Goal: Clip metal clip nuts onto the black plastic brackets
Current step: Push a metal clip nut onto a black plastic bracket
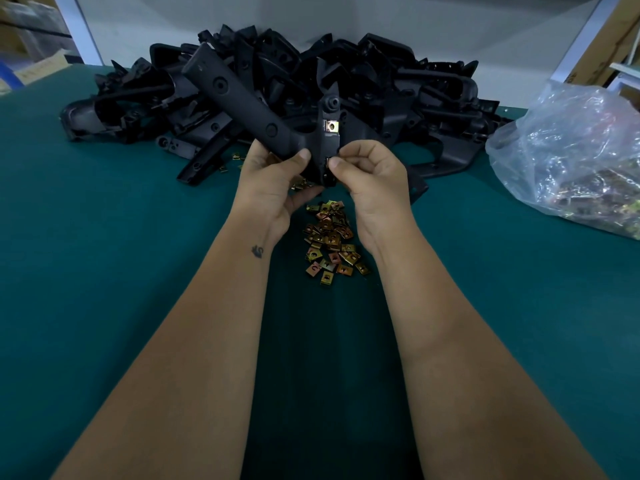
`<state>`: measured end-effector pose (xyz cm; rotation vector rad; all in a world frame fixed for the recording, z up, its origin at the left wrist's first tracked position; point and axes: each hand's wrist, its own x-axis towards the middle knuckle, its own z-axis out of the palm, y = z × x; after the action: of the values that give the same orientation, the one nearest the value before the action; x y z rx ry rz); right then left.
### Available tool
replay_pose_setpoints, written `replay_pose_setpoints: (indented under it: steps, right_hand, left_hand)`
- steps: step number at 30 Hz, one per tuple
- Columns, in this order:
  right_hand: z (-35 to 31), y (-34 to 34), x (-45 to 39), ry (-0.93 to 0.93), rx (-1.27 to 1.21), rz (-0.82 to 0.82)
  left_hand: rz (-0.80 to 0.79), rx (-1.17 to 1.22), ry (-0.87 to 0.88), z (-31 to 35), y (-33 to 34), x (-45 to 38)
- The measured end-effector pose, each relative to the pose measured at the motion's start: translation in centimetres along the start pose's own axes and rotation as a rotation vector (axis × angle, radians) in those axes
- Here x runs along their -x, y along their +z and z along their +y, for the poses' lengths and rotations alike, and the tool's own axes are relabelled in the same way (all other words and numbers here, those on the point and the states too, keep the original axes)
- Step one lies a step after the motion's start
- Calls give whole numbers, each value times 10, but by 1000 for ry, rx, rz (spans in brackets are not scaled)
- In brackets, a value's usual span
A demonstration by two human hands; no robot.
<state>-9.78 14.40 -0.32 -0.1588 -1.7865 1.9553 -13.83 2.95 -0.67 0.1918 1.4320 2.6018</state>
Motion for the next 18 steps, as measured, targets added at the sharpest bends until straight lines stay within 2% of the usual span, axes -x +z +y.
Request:
replay_pose_setpoints:
  steps: [6, 9, 12, 18]
  right_hand:
    - [0, 1, -2, -2, 6, 57]
    - [3, 5, 0, -44, 165, 90]
    - [5, 8, 4, -113, 314, 41]
    - [8, 8, 4, -165, 507, 50]
  left_hand:
    - [48, 40, -29, -5, 4, -4]
    - [97, 115, -58, -6, 4, -7]
    - [109, 153, -66, -7, 3, -8]
    - [21, 145, -44, -7, 3, -7]
